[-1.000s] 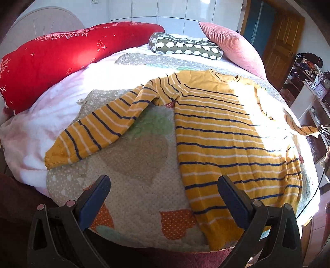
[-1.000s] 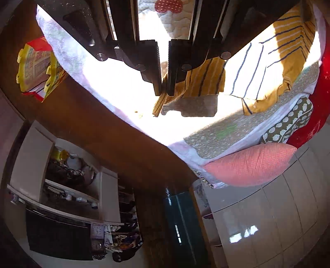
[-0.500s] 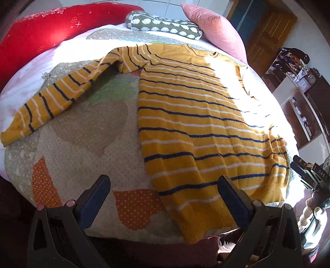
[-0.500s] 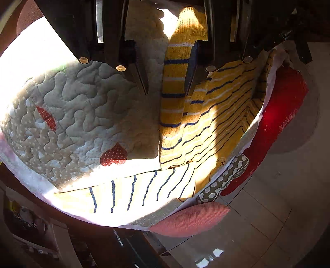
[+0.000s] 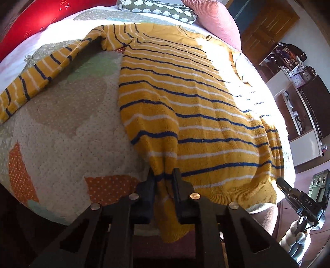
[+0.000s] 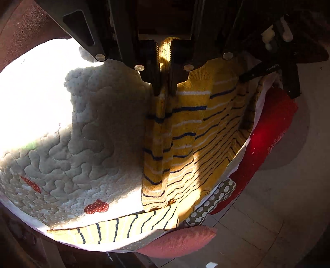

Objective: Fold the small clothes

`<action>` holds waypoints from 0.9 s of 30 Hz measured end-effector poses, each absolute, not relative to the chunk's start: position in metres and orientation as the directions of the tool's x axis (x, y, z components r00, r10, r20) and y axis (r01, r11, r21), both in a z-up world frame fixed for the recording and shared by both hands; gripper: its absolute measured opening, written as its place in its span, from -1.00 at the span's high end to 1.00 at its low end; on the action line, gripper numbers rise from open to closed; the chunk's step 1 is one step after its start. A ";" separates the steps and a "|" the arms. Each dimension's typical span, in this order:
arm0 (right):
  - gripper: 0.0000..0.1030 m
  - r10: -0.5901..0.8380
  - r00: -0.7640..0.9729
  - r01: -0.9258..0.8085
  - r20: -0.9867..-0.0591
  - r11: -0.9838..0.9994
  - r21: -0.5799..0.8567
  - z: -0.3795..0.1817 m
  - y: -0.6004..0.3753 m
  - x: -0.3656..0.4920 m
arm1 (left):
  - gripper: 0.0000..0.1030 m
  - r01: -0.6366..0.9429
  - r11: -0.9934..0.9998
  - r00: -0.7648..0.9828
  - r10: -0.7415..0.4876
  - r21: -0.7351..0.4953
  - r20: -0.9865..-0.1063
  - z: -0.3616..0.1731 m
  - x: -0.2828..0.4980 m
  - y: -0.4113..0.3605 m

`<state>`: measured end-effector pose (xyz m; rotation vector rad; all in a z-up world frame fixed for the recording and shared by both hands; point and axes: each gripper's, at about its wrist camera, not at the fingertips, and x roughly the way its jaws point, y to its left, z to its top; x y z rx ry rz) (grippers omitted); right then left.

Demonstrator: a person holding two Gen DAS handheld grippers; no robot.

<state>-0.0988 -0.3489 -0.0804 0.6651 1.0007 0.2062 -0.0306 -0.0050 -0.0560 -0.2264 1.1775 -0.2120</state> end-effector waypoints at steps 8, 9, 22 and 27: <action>0.90 0.279 0.507 0.203 -0.815 0.881 0.427 -0.070 -0.366 -0.134 | 0.77 0.112 0.989 0.429 -0.135 -0.095 -0.893 -0.040 -0.056 -0.011; 0.87 0.262 0.532 0.202 -0.805 0.884 0.422 -0.062 -0.369 -0.134 | 0.63 0.101 0.991 0.448 -0.128 -0.093 -0.885 -0.034 -0.057 -0.007; 0.25 0.308 0.594 0.077 -0.743 0.898 0.434 -0.033 -0.336 -0.080 | -0.32 0.048 0.996 0.609 0.029 0.074 -0.792 0.018 -0.029 -0.015; 0.22 0.263 0.621 0.078 -0.739 0.917 0.391 -0.027 -0.333 -0.051 | -0.32 0.062 0.986 0.627 0.081 0.153 -0.775 0.020 -0.014 -0.034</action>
